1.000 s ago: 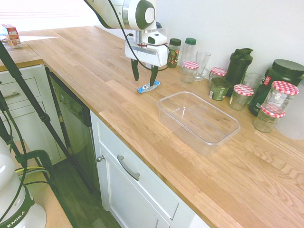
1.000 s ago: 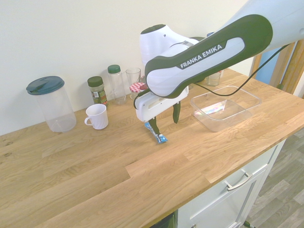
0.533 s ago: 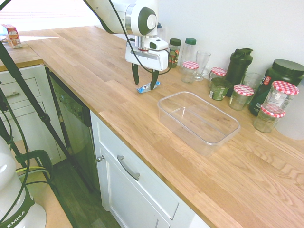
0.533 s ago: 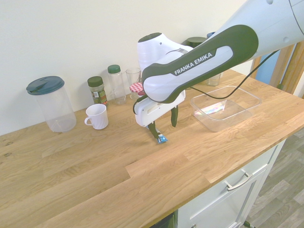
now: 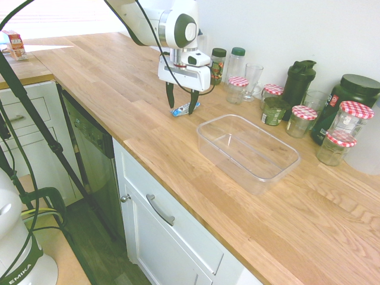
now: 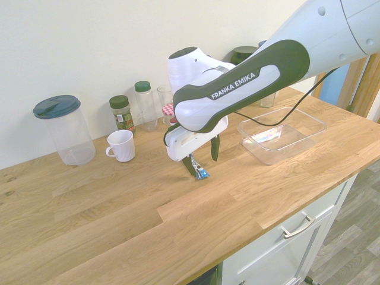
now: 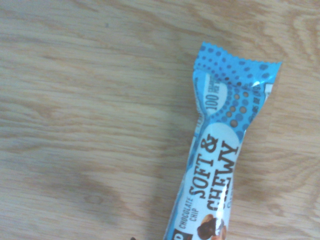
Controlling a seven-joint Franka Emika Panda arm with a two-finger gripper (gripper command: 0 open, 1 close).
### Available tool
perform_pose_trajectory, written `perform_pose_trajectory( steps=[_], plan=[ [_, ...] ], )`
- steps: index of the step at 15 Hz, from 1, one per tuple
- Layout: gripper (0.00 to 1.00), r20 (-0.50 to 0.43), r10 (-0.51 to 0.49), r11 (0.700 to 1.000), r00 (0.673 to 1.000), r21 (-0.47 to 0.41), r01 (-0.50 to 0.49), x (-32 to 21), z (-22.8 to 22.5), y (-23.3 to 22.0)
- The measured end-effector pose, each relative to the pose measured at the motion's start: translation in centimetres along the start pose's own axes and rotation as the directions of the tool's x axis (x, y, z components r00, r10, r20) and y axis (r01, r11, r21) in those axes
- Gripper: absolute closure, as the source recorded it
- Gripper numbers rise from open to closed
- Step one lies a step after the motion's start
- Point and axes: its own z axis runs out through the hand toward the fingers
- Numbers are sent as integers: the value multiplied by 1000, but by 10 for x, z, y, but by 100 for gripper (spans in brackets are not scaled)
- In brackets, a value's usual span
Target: Put the protein bar into the container
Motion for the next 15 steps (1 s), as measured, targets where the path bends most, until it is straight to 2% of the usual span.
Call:
perform_pose_trajectory(
  steps=[15],
  plan=[
    [100,6,-12,1000,1000,-8,12,5,12,-22]
  ],
)
